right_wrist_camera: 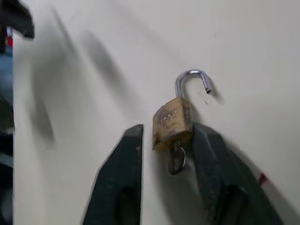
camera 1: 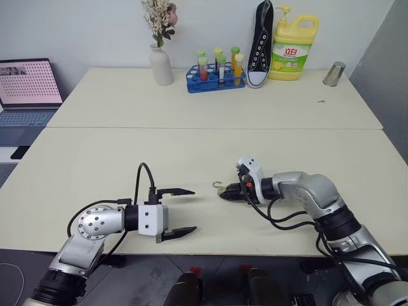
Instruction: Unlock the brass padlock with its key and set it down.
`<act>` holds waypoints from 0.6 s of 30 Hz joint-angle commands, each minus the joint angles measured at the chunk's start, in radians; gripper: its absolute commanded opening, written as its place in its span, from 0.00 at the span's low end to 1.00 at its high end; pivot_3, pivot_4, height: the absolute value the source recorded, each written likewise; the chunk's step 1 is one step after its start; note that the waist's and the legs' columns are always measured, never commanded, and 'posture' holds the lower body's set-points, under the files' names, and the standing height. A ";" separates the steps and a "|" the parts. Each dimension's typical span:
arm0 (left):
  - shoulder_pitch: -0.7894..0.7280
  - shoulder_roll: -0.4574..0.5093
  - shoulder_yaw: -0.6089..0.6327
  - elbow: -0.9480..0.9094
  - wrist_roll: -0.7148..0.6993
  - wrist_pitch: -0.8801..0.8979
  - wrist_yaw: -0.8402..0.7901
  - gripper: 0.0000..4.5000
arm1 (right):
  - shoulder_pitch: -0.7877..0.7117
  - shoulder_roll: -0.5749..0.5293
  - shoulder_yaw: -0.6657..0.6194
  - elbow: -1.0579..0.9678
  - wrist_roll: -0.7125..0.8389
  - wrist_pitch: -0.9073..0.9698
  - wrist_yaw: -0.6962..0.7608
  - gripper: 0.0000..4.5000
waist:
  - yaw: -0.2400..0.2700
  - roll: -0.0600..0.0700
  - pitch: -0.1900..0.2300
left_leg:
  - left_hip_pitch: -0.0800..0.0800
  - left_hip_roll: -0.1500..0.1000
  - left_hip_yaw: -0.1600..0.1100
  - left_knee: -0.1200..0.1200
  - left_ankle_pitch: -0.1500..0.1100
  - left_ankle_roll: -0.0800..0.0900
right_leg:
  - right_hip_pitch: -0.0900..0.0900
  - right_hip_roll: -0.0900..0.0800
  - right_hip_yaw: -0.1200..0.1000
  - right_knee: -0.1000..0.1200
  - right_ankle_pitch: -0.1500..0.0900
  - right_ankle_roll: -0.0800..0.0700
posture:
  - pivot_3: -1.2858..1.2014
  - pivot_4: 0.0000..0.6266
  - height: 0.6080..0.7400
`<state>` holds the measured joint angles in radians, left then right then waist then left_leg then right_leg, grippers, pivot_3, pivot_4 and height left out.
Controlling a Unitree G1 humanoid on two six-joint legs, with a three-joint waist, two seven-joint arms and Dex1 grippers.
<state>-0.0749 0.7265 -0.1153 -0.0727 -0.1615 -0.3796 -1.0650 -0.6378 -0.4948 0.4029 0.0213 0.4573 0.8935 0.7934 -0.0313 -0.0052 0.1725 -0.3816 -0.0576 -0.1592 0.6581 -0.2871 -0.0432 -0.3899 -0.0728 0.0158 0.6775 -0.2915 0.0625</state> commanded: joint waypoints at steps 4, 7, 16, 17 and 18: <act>-0.011 -0.005 0.012 -0.068 -0.041 0.221 0.047 1.00 | 0.041 -0.131 -0.064 -0.076 -0.057 -0.077 0.068 0.88 | 0.000 0.000 0.000 | 0.000 0.000 0.000 0.000 0.000 0.000 | 0.000 0.000 0.000 0.000 0.000 0.000 | 0.52 0.24 1.00; -0.018 0.035 -0.001 -0.070 0.017 0.320 0.054 1.00 | 0.120 -0.254 -0.111 -0.225 -0.100 -0.187 0.107 0.99 | 0.002 0.000 0.000 | -0.001 0.000 -0.001 0.000 0.000 0.000 | 0.000 0.000 -0.001 0.000 0.000 0.000 | 0.52 0.24 1.00; -0.072 0.058 0.040 -0.098 -0.083 0.408 -0.019 1.00 | 0.336 -0.415 -0.285 -0.547 -0.041 -0.254 0.167 0.99 | -0.001 0.001 0.001 | 0.000 0.002 0.000 0.000 0.000 0.000 | 0.001 0.001 -0.001 -0.001 0.000 0.000 | 0.52 0.24 1.00; -0.077 0.064 0.038 -0.092 -0.082 0.411 -0.030 1.00 | 0.345 -0.411 -0.302 -0.569 -0.023 -0.239 0.163 0.99 | -0.001 0.001 0.001 | 0.000 0.002 0.001 0.000 0.000 0.000 | 0.001 0.001 0.000 -0.001 0.000 0.000 | 0.52 0.24 1.00; -0.080 0.070 0.038 -0.090 -0.085 0.411 -0.043 1.00 | 0.350 -0.406 -0.311 -0.582 -0.014 -0.230 0.158 0.99 | -0.001 0.001 0.001 | 0.000 0.002 0.001 0.000 0.000 0.000 | 0.001 0.001 0.000 -0.001 0.000 0.000 | 0.52 0.24 1.00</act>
<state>-0.1447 0.7781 -0.0986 -0.1524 -0.2322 0.0356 -1.0887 -0.2856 -0.9008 0.1371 -0.5061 0.4151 0.6561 0.9578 -0.0326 -0.0045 0.1738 -0.3816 -0.0556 -0.1582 0.6583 -0.2872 -0.0432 -0.3891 -0.0720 0.0156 0.6770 -0.2917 0.0628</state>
